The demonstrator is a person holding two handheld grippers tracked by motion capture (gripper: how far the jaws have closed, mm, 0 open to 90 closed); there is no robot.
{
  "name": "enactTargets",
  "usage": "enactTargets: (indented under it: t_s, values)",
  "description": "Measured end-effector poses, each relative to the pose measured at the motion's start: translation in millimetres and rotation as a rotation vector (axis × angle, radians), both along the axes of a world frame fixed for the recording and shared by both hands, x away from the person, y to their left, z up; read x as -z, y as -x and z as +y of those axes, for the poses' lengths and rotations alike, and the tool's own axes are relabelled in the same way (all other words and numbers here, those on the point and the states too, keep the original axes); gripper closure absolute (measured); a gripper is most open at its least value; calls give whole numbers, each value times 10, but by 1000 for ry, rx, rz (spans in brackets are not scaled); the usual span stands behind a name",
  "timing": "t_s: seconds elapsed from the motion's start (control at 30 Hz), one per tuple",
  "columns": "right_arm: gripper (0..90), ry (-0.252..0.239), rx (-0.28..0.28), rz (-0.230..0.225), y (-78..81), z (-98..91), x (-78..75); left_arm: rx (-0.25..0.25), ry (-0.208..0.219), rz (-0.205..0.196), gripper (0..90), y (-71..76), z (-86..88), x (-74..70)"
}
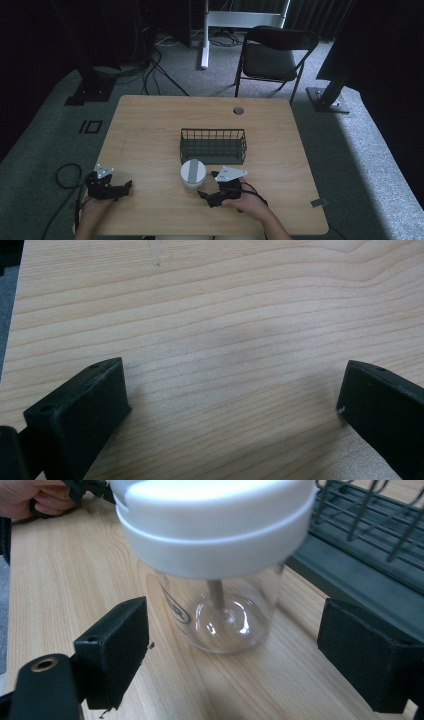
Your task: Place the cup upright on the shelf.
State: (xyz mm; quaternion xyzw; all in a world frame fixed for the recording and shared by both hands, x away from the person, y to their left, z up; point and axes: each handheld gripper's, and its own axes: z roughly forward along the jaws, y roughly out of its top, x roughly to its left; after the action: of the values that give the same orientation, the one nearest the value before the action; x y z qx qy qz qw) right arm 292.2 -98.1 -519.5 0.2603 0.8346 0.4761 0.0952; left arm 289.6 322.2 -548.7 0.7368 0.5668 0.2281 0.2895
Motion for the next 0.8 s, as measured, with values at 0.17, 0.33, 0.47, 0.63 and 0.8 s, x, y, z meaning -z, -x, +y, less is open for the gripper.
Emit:
enactTargets:
  t_s: [0.17,0.33,0.47,0.63,0.8]
  values:
    - [131,-6,-7,-12,-26,81,14,0,0,0,1,0,0,0]
    - [135,-8,-11,-12,-38,142,32,0,0,0,1,0,0,0]
    - [139,-15,-14,-10,-57,210,39,0,0,0,1,0,0,0]
    - [138,-25,-16,-20,-82,286,64,1,0,0,1,0,0,0]
    - [137,-35,-3,-12,-103,321,71,0,0,0,1,0,0,0]
